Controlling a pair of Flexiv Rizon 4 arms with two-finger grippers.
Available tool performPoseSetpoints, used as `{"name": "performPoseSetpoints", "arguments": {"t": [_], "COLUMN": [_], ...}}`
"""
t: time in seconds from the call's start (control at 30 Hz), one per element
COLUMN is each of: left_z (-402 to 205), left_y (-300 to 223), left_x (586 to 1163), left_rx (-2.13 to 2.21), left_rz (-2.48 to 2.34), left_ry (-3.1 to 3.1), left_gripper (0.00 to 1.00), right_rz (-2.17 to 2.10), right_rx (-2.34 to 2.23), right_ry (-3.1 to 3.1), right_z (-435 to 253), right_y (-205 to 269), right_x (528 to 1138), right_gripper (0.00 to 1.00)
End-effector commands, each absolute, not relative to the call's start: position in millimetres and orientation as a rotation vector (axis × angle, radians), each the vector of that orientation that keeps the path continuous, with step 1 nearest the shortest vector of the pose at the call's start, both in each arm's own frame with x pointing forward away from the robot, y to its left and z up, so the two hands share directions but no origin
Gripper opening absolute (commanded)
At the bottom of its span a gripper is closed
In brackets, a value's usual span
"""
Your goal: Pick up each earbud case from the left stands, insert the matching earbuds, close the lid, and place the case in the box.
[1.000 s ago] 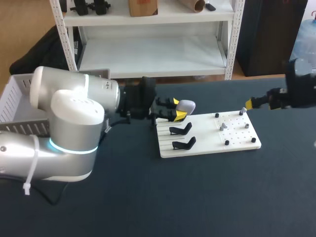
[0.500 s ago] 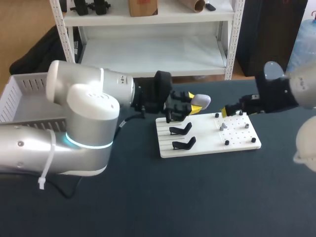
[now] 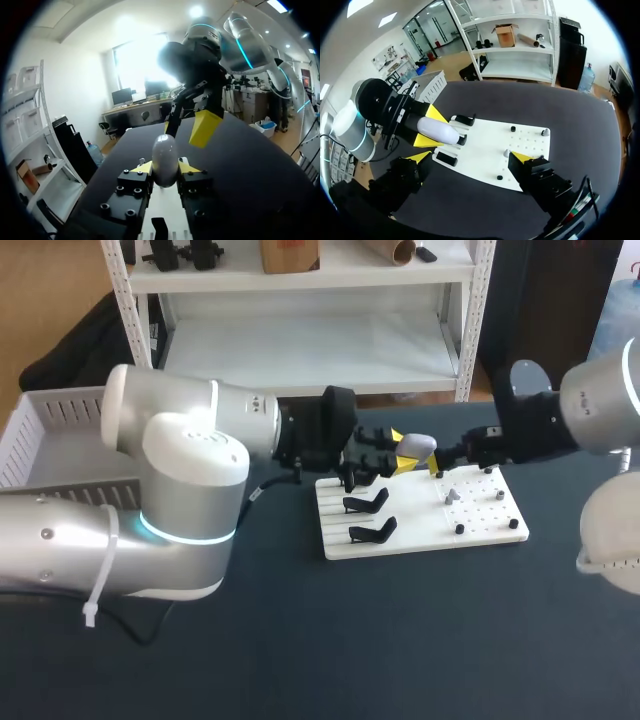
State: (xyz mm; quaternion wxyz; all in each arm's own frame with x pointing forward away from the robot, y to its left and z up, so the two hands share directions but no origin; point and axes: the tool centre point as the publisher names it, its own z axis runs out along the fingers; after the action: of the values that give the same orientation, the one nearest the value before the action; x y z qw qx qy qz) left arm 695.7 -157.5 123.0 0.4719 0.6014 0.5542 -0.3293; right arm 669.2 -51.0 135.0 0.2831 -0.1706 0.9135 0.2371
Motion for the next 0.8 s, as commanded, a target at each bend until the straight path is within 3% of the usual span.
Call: {"name": "performPoseSetpoints", "arguments": {"t": [0.03,0.8], "left_z": [120.2,108.5], "left_y": [-156.8,-151.9], "left_x": [694.4,677.4], "left_rx": [1.47,1.451], "left_rz": [-0.81,-0.924], "left_ry": [1.354,1.333], "left_gripper": [0.0,0.0], "right_rz": [0.638,0.555], "right_rx": [-0.458,-0.439], "right_ry": [2.446,2.402], "right_z": [135.6,151.1], "right_y": [-49.5,-70.6], "right_x": [671.5,682.2], "right_gripper": [1.0,1.0]}}
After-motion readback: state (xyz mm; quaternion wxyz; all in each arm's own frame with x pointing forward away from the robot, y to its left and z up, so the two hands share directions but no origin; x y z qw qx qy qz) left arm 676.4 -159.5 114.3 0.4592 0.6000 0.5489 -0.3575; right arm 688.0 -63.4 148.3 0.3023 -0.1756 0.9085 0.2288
